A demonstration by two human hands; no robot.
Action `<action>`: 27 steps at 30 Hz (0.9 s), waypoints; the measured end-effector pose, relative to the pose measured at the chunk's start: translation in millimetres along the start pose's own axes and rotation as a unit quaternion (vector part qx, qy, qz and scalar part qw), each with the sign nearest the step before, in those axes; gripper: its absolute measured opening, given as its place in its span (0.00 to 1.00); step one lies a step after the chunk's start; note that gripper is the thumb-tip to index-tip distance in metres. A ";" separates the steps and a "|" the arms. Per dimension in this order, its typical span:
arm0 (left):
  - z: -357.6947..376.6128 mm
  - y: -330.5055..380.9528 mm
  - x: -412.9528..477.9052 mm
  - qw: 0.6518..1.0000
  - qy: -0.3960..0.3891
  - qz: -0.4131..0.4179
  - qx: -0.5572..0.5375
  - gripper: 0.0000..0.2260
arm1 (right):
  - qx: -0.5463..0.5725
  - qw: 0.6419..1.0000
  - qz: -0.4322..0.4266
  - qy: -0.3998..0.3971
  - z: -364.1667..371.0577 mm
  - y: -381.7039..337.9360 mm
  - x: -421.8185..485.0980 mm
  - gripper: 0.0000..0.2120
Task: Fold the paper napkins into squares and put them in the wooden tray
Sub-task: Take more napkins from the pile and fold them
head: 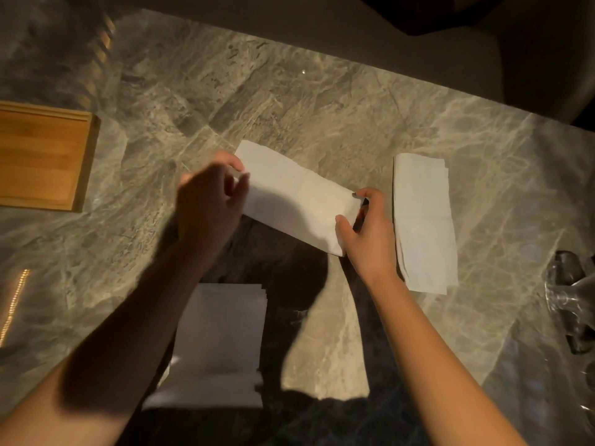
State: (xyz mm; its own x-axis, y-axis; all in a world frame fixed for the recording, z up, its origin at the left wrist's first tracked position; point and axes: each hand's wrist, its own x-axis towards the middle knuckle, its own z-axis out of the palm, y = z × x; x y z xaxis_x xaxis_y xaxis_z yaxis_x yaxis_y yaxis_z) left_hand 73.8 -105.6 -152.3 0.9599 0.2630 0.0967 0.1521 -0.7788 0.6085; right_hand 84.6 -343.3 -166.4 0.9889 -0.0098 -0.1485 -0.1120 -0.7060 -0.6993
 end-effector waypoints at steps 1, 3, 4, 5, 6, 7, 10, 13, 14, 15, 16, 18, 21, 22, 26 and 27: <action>2.4 7.6 -6.7 0.999 -0.037 0.021 -0.001 0.12 | 0.007 1.000 0.011 0.002 1.7 -1.7 -2.8 0.21; 12.1 17.6 -24.5 0.995 -0.090 0.045 0.009 0.12 | 0.024 0.999 0.031 0.008 5.6 -5.0 -9.9 0.20; 17.8 18.5 -33.3 0.993 -0.098 0.054 0.022 0.12 | 0.047 0.998 0.046 0.010 7.6 -7.3 -14.1 0.19; 23.2 17.3 -40.0 0.992 -0.099 0.065 0.042 0.13 | 0.076 0.995 0.063 0.009 9.5 -9.7 -18.1 0.19; 27.8 14.7 -44.4 0.990 -0.100 0.076 0.064 0.14 | 0.102 0.992 0.076 0.008 11.5 -11.6 -22.0 0.19; 30.9 11.5 -46.2 0.988 -0.103 0.087 0.081 0.15 | 0.120 0.989 0.089 0.003 12.9 -13.4 -26.3 0.19; 34.4 3.4 -43.7 0.981 -0.116 0.117 0.101 0.18 | 0.164 0.979 0.112 -0.043 12.9 -14.7 -39.1 0.17; 31.5 -2.9 -37.3 0.976 -0.131 0.143 0.101 0.19 | 0.071 0.996 0.035 -0.034 4.4 -10.5 -44.8 0.12; 29.4 -4.9 -34.4 0.974 -0.133 0.152 0.103 0.19 | 0.041 0.999 0.007 -0.016 0.2 -9.0 -42.6 0.10; 27.4 -7.0 -31.2 0.971 -0.138 0.161 0.106 0.19 | 0.030 0.999 -0.015 -0.002 -4.5 -9.5 -38.4 0.08; 25.7 -9.0 -28.0 0.968 -0.145 0.172 0.110 0.19 | 0.022 0.999 -0.038 0.003 -8.6 -10.8 -32.9 0.08; 23.2 -12.6 -22.4 0.960 -0.166 0.192 0.116 0.19 | -0.011 0.996 -0.087 -0.013 -14.4 -16.5 -19.8 0.10; 20.7 -18.0 -14.9 0.947 -0.210 0.216 0.116 0.20 | -0.112 0.970 -0.201 -0.080 -15.2 -25.8 0.9 0.15; 19.6 -19.3 -13.2 0.942 -0.222 0.223 0.116 0.21 | -0.150 0.953 -0.236 -0.112 -13.5 -28.2 7.1 0.17; 15.9 -24.6 -10.2 0.928 -0.242 0.254 0.128 0.22 | -0.272 0.895 -0.268 -0.231 -4.9 -28.4 21.8 0.27; 15.2 -25.7 -9.7 0.927 -0.244 0.256 0.127 0.22 | -0.297 0.884 -0.265 -0.245 -3.9 -25.3 22.9 0.29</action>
State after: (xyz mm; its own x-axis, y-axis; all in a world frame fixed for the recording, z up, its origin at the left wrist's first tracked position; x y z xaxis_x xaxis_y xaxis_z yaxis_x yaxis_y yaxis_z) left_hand 64.1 -96.7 -180.8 0.9042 -0.4187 -0.0848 -0.3614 -0.8556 0.3707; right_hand 110.5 -328.4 -149.4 0.7103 0.6383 -0.2968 0.5692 -0.7688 -0.2914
